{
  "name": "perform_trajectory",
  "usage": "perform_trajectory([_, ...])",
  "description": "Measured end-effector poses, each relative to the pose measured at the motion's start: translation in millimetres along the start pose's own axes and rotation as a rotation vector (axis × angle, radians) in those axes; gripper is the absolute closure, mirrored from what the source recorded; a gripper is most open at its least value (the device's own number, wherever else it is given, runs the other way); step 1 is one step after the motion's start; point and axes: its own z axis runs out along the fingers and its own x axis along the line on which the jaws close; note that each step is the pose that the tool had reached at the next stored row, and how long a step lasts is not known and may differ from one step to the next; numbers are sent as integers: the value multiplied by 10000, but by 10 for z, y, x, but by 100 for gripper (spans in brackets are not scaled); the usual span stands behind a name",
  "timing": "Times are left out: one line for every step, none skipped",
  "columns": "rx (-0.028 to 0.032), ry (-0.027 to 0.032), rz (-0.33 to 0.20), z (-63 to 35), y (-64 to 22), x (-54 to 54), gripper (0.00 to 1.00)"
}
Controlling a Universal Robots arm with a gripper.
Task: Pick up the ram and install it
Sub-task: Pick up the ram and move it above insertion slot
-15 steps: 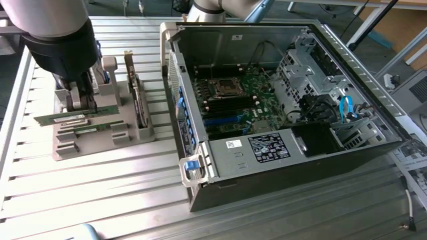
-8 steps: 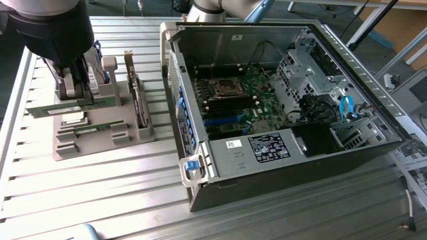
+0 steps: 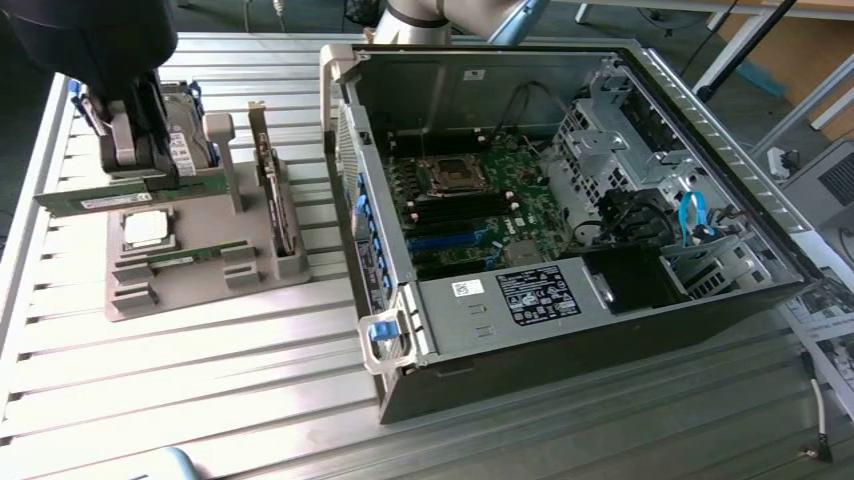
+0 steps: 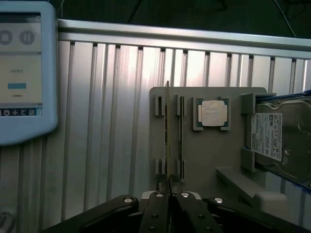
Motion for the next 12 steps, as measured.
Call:
perform_trajectory([0,0,-1,-34,0,0,88])
perform_trajectory([1,-1,0,-67,0,-2,88])
perform_trajectory([1,0,0,-105,0,-2,88])
perform_trajectory([0,0,0,-145,0,-3,88])
perform_trajectory([0,0,0,-177,0,-4,88])
perform_trajectory([0,0,0,-213,1,-5,88])
perform_trajectory([0,-1,0,-241,1,-5,88])
perform_trajectory([0,0,0,-270,1,-5,88])
perform_trajectory([0,0,0,-302,1,-6,88])
perform_trajectory([0,0,0,-334,1,-7,88])
perform_trajectory([0,0,0,-362,1,-7,88])
perform_trajectory([1,-1,0,-397,1,-8,88])
